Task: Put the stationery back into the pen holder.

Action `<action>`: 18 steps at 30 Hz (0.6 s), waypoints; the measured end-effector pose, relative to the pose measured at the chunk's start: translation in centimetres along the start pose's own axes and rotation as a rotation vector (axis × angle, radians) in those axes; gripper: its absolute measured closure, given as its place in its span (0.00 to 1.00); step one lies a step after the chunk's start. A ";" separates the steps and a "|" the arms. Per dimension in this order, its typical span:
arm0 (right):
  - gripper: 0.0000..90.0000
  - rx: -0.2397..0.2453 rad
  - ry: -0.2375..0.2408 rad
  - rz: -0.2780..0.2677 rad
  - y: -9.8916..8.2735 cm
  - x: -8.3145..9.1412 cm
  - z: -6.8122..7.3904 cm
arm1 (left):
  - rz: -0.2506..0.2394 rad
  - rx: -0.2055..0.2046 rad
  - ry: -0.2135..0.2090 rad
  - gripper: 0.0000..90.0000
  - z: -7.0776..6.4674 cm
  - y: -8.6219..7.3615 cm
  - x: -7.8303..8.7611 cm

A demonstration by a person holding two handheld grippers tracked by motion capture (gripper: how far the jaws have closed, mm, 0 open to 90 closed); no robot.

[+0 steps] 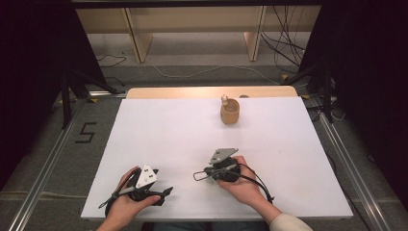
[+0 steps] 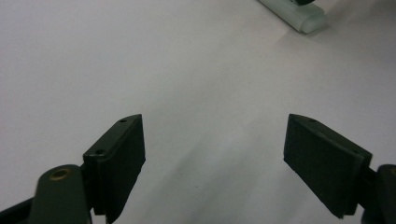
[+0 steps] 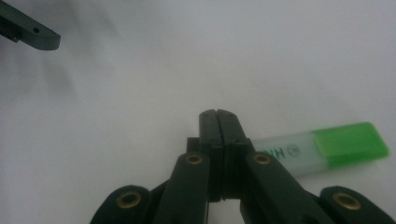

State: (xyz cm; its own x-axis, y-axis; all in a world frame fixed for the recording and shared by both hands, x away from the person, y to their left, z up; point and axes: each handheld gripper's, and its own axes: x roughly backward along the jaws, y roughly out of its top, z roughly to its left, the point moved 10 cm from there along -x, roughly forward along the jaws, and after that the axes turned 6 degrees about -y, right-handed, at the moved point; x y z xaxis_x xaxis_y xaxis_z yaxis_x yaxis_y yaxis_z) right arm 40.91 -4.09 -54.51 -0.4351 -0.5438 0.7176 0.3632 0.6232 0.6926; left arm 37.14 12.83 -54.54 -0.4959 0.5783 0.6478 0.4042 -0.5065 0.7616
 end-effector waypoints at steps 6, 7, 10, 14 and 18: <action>1.00 0.013 0.001 0.049 0.1 -1.4 0.5 | 0.009 -0.007 -0.001 0.23 0.0 0.0 -0.1; 1.00 0.014 0.003 0.055 0.0 -1.5 0.6 | 0.006 -0.008 0.000 0.23 0.0 0.0 -0.1; 1.00 0.017 0.004 0.060 -0.1 -1.5 0.6 | 0.004 -0.009 0.000 0.23 0.0 0.1 -0.1; 1.00 0.019 0.013 0.067 -0.2 -1.4 0.9 | 0.004 -0.004 -0.003 0.23 0.0 0.1 -0.1; 1.00 0.021 0.014 0.082 -0.3 -1.3 1.0 | 0.000 -0.001 -0.002 0.23 0.0 0.1 -0.1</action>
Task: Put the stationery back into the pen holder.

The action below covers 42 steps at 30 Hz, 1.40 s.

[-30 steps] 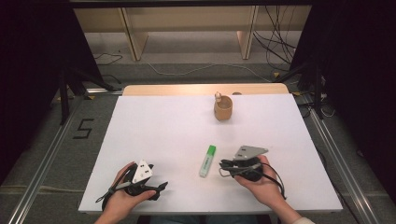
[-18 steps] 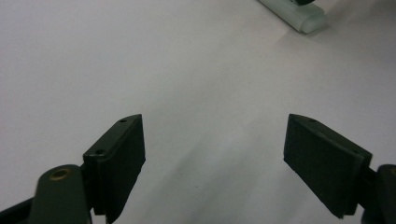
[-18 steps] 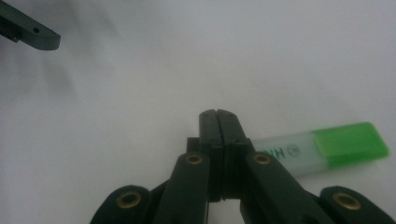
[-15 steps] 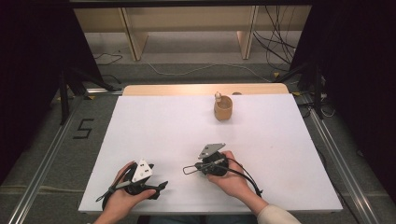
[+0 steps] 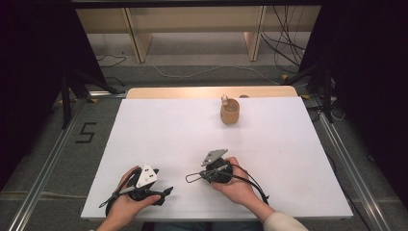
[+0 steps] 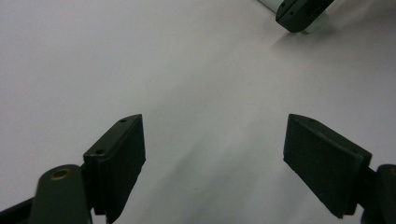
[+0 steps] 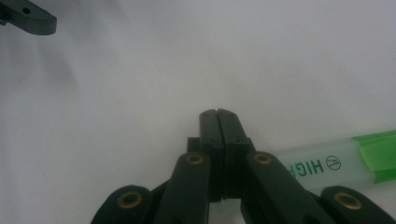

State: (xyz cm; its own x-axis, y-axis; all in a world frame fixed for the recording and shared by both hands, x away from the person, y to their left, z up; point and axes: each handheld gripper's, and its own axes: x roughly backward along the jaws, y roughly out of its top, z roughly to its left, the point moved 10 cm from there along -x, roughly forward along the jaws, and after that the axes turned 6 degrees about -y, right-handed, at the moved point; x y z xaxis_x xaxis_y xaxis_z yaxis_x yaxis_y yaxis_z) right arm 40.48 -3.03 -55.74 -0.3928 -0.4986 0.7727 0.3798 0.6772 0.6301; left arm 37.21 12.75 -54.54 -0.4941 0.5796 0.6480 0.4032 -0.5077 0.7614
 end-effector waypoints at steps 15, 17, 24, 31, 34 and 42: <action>1.00 -0.034 -0.010 0.067 -1.9 1.4 -0.6 | 0.006 -0.003 -0.004 0.23 0.0 -0.1 0.2; 1.00 -0.032 -0.009 0.070 -2.2 1.6 -0.8 | 0.004 -0.002 -0.005 0.23 0.0 -0.1 0.2; 1.00 -0.066 -0.031 0.106 -3.9 3.1 -2.2 | -0.001 0.000 -0.001 0.23 0.0 -0.1 0.2; 1.00 -0.098 -0.073 0.129 -5.1 3.8 -3.9 | -0.002 -0.001 -0.001 0.23 0.0 -0.1 0.2; 1.00 -0.110 -0.083 0.136 -5.6 4.0 -4.5 | -0.002 -0.003 0.001 0.23 0.0 0.0 0.2; 0.99 -0.134 -0.106 0.137 -6.1 4.4 -5.7 | -0.004 -0.003 0.001 0.23 0.0 0.0 0.3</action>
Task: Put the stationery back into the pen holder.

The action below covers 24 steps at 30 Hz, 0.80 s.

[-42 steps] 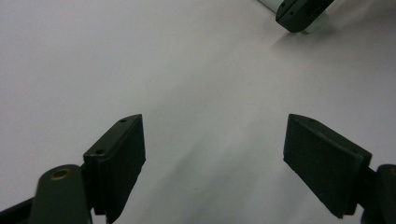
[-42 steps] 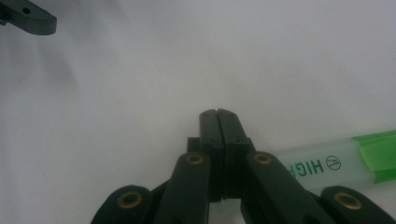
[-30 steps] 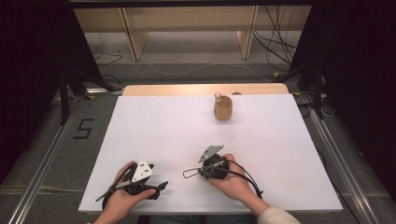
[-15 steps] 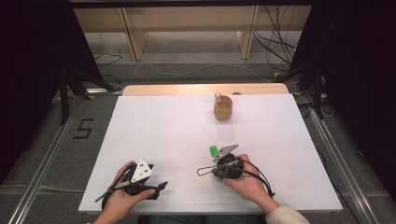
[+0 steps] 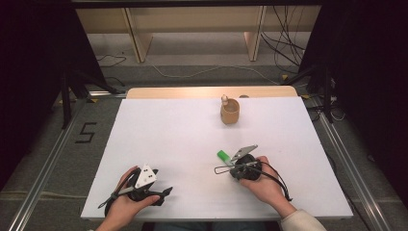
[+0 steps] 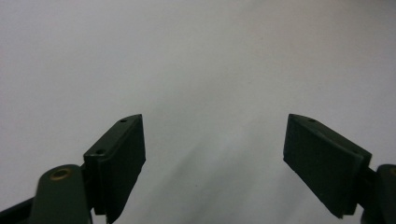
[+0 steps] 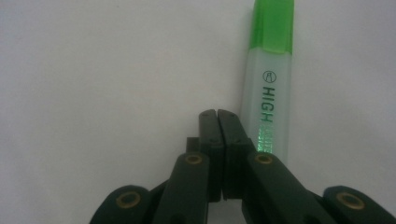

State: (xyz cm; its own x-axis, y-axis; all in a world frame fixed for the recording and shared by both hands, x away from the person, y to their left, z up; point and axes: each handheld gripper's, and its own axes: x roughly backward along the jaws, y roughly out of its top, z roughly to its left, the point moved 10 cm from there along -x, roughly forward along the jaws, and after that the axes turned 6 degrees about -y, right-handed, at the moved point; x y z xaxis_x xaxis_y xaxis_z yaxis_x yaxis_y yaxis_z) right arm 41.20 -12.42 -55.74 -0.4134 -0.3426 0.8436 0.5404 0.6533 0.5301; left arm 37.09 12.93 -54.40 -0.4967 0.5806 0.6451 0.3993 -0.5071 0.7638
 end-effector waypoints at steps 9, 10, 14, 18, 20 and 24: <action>0.76 -0.001 -0.002 -0.096 2.1 1.0 -0.3 | 0.001 0.003 0.000 0.23 0.0 0.0 0.0; 0.72 -0.012 -0.008 -0.109 2.5 1.1 -0.6 | 0.000 0.003 0.000 0.23 0.0 0.0 0.0; 0.63 -0.040 -0.034 -0.116 3.8 0.8 -1.9 | 0.003 0.001 0.000 0.23 0.1 0.0 0.0; 0.57 -0.055 -0.039 -0.105 4.6 -0.1 -2.7 | 0.006 0.004 -0.002 0.23 0.1 0.0 -0.1; 0.55 -0.061 -0.041 -0.100 4.8 -0.4 -2.9 | 0.004 0.007 -0.002 0.23 0.1 0.0 -0.1; 0.53 -0.068 -0.033 -0.072 5.9 -1.9 -3.3 | 0.003 0.007 -0.003 0.23 0.1 0.0 -0.1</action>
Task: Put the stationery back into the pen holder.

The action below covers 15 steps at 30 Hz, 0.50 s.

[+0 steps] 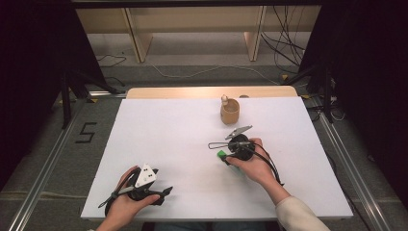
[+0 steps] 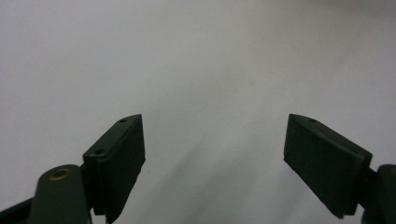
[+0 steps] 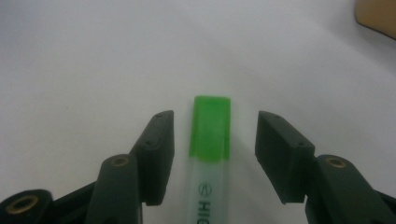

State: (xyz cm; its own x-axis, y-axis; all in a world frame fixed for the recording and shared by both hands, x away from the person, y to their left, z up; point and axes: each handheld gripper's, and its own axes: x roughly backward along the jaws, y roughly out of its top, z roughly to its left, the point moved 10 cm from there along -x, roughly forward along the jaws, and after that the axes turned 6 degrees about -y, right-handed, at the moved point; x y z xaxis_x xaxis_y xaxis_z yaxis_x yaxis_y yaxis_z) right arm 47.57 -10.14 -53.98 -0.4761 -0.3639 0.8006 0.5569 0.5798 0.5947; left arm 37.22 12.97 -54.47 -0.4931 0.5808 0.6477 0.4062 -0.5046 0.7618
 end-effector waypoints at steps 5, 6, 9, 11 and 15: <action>0.54 0.000 0.000 0.032 0.7 -1.3 0.1 | -0.005 0.005 0.001 0.23 0.0 0.0 0.0; 0.55 0.000 0.002 0.036 0.8 -1.5 0.1 | -0.006 0.004 0.001 0.23 0.0 0.0 0.0; 0.57 0.004 0.003 0.047 1.0 -2.0 0.2 | -0.006 0.005 0.000 0.23 0.1 0.0 0.0; 0.58 -0.008 0.000 0.063 1.0 -2.1 0.4 | -0.007 0.004 0.001 0.23 0.1 0.0 0.0; 0.59 -0.001 -0.011 0.089 0.8 -2.6 0.3 | -0.007 0.004 0.000 0.23 0.0 0.0 0.0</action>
State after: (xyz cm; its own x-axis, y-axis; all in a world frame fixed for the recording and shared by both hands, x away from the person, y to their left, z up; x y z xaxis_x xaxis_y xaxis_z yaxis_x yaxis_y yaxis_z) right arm 49.03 -8.51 -55.65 -0.4325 -0.3026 0.8493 0.5979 0.6088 0.5214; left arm 37.24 13.01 -54.43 -0.4961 0.5843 0.6423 0.4061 -0.4977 0.7664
